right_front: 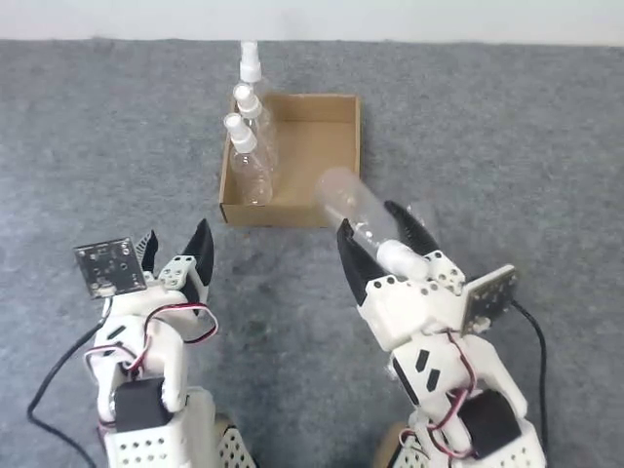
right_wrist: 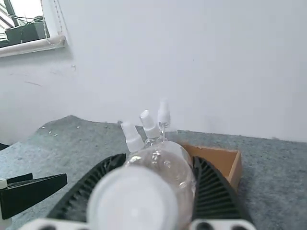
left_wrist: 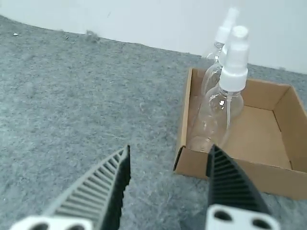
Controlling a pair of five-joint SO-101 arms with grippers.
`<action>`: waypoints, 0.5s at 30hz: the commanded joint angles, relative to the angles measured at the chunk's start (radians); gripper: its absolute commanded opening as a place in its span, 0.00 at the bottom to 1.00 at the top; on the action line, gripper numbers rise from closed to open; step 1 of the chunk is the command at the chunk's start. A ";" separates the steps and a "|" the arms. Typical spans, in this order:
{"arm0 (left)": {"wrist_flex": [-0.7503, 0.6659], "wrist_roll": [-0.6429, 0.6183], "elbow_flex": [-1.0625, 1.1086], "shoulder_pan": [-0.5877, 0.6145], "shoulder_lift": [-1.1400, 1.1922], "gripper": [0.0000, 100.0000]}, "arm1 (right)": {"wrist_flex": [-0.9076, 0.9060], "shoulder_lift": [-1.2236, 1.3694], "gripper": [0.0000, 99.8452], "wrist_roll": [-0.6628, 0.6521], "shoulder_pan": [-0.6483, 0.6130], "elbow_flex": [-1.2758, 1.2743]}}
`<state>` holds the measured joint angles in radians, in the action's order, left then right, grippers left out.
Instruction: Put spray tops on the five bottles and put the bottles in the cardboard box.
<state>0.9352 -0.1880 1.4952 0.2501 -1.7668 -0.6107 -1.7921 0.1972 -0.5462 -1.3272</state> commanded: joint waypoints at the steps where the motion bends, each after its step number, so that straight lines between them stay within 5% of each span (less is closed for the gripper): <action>1: -0.029 -0.006 -0.010 0.003 -0.014 0.24 | -0.005 0.091 0.09 -0.018 0.012 0.138; 15: -0.028 -0.006 -0.010 0.003 -0.014 0.24 | -0.004 0.677 0.09 -0.018 0.010 0.477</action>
<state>0.9352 -0.1880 1.4952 0.2501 -1.7668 -0.6122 -1.2045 0.1926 -0.5462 -0.9636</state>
